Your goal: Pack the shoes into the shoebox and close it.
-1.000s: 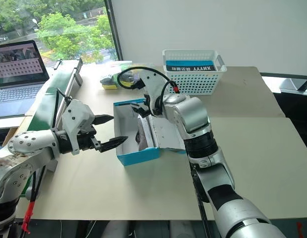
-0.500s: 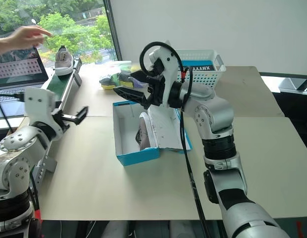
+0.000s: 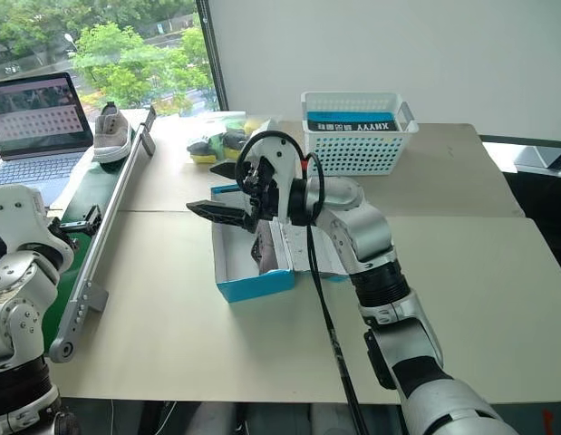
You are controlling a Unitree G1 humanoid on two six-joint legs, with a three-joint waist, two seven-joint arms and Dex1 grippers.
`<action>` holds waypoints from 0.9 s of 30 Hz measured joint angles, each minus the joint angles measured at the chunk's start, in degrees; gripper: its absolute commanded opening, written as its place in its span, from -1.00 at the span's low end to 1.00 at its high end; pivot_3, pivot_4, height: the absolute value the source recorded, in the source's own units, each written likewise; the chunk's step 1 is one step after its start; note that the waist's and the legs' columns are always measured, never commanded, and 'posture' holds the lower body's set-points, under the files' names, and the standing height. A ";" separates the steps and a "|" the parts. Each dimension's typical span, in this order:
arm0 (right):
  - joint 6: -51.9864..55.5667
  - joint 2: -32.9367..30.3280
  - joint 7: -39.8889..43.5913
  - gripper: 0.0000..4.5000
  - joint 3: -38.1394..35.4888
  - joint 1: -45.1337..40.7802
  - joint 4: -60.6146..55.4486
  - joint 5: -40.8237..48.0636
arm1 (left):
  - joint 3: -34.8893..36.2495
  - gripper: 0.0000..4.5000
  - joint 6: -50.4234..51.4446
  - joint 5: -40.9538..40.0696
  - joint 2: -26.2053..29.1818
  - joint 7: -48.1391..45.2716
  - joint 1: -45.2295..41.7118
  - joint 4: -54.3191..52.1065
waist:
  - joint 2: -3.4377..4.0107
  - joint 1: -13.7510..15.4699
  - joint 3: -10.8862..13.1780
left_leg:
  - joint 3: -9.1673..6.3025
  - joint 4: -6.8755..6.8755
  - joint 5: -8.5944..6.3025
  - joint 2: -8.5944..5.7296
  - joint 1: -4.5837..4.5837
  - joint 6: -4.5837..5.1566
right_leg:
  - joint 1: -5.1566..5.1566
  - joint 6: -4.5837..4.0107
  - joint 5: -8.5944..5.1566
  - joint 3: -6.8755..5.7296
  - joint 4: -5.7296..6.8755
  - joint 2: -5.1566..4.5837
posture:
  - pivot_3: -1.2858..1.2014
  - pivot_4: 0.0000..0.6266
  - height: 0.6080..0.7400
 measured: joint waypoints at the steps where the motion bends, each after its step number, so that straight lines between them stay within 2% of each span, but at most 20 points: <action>1: 0.03 0.01 0.02 0.98 0.57 0.69 -0.09 -0.01 | 0.02 1.00 -1.00 0.56 0.00 -0.19 0.04 2.27 | 0.00 -0.01 0.00 | 0.00 0.00 0.00 -0.01 0.00 0.00 | 0.00 0.00 0.00 0.00 0.00 -0.01 | 0.03 -0.52 1.00; 7: -0.54 -2.41 1.13 0.98 5.00 2.24 -0.28 -3.61 | -1.39 1.00 -6.22 1.97 1.50 -2.63 -1.74 10.61 | -0.03 0.15 -0.02 | -0.02 0.01 0.00 -0.02 -0.01 -0.01 | 0.00 -0.01 0.00 -0.04 0.00 -0.01 | 0.03 -0.52 1.00; 12: -2.17 -4.49 -2.67 0.98 6.41 2.31 3.15 -10.35 | -1.76 1.00 -8.67 2.85 3.25 -3.94 -3.54 13.45 | -0.05 0.09 -0.03 | -0.01 0.01 0.01 -0.03 -0.01 -0.01 | -0.01 -0.01 0.00 -0.03 0.00 -0.02 | 0.03 -0.52 1.00; 27: -1.14 -4.48 -4.59 0.98 6.29 3.41 3.28 -12.56 | -2.04 1.00 -12.12 4.36 4.02 -3.05 -6.58 18.29 | -0.05 -0.03 -0.03 | 0.00 0.00 0.01 -0.02 -0.01 -0.01 | -0.02 -0.01 0.01 -0.04 0.02 -0.03 | 0.03 -0.52 1.00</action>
